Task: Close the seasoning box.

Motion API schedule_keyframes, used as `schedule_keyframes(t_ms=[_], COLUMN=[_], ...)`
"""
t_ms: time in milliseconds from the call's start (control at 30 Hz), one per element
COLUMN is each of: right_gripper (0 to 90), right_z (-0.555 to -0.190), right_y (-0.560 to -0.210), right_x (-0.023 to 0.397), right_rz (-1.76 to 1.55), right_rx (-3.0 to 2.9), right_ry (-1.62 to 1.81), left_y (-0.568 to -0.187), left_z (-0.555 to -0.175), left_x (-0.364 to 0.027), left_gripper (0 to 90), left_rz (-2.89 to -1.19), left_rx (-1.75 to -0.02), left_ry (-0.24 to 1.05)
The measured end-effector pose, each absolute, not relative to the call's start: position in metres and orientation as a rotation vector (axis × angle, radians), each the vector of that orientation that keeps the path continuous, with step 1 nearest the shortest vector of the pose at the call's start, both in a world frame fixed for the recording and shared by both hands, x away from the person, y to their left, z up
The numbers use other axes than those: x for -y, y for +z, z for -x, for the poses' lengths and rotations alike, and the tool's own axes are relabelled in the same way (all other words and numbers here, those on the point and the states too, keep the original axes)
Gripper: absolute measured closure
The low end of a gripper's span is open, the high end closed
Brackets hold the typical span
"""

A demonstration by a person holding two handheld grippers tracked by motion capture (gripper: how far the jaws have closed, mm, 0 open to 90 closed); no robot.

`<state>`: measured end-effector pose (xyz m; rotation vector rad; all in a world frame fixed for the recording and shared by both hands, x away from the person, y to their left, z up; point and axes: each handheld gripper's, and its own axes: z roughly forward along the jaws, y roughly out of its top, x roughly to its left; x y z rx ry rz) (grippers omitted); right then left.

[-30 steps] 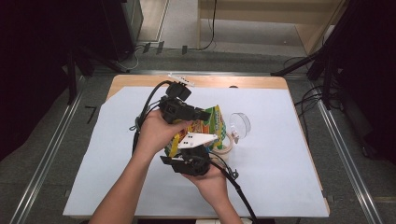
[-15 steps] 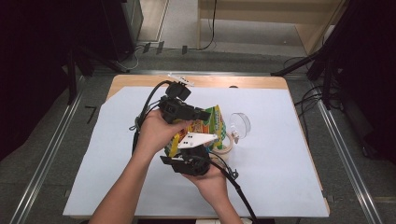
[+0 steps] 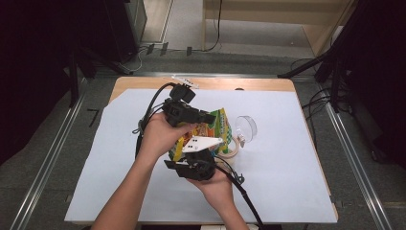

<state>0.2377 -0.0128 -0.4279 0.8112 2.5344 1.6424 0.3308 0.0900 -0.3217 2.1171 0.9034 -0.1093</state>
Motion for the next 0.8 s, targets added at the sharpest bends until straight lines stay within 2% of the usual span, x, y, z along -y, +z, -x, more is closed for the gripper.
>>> schedule_keyframes(t_ms=[800], right_gripper=[72.8], right_z=[-0.2375], right_y=[-0.4266], right_x=[0.0133], right_rz=[-0.808], right_rx=[-2.539], right_ry=[1.632], left_y=[-0.3216], left_z=[-0.3314], left_x=[-0.091], left_gripper=[78.0], left_rz=[-2.113], left_rx=[-0.906], left_ry=[-0.112])
